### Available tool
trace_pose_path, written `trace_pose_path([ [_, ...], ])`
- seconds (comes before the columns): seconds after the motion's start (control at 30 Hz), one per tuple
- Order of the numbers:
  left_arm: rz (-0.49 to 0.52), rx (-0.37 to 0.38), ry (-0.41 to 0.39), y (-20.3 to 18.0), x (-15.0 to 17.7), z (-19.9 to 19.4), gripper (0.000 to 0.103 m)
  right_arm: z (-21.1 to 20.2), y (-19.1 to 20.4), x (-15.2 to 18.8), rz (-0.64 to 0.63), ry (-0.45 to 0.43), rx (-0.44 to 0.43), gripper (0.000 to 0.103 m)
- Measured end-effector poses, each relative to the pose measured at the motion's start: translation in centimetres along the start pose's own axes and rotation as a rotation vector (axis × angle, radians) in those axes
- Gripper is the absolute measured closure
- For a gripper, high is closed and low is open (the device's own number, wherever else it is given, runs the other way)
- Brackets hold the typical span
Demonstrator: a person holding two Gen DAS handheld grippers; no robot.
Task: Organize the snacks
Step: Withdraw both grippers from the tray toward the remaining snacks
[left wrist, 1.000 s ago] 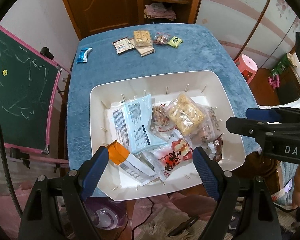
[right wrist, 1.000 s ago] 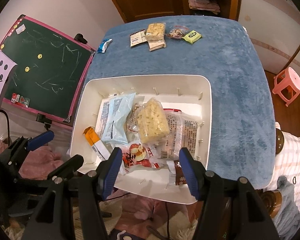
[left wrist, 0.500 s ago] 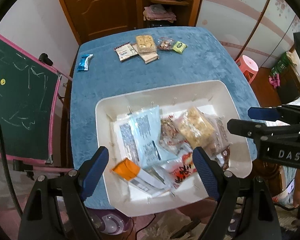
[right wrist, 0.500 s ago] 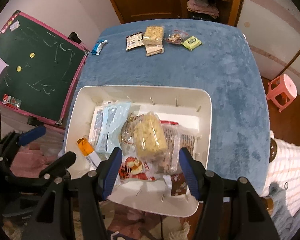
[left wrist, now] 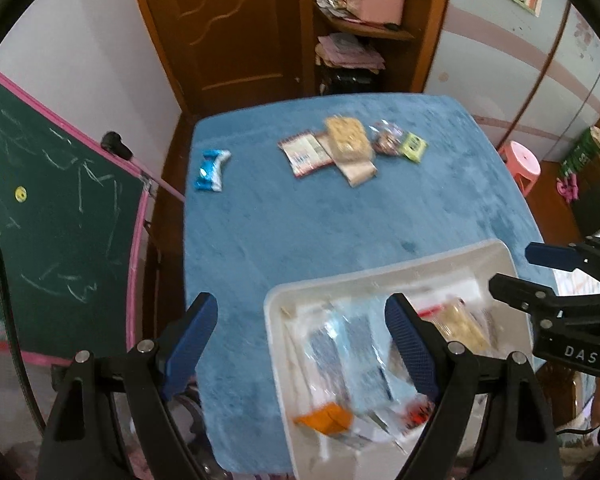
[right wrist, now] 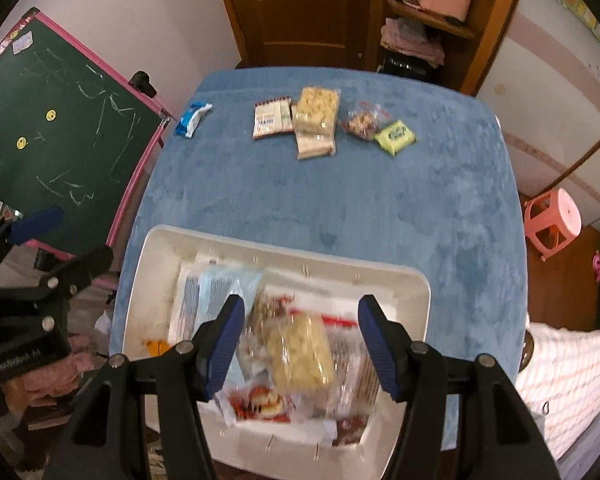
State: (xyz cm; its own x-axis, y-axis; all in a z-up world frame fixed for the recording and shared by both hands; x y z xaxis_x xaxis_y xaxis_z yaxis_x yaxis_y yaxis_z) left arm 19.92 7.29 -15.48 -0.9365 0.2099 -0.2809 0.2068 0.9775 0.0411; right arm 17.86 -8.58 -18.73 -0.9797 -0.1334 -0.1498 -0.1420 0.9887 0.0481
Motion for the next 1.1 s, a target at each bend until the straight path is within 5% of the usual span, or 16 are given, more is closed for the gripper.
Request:
trace_pose_path([
  [0.8,0.027,-0.135,-0.106,8.9,-14.8,2.1,0.018,-4.2,-1.3,-16.5,0.005,-0.152,0.057,0.043],
  [0.97,0.011,-0.138,-0.072,11.6,-17.9,5.2,0.018,-3.1,-1.9,-20.8,0.019,-0.154,0.041,0.043],
  [1.1,-0.025,-0.061,0.014,13.7,-19.9,9.6,0.018,-0.2,-2.7,-23.8,0.037,-0.112,0.043,0.043],
])
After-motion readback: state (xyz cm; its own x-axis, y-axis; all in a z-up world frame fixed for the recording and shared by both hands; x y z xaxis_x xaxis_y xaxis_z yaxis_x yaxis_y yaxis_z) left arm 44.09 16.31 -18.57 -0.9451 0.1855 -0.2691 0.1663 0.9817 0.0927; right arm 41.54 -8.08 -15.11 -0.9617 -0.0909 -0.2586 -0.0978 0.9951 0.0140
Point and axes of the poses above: each gripper's, at about its wrist camera, not at the fingertips, and z roughly the way its jaws point, y to its left, x to its underside, the point moved 10 cm from there along z, roughly the way its jaws point, and after that the axes turned 12 degrees about y, right-handed, at the moved point
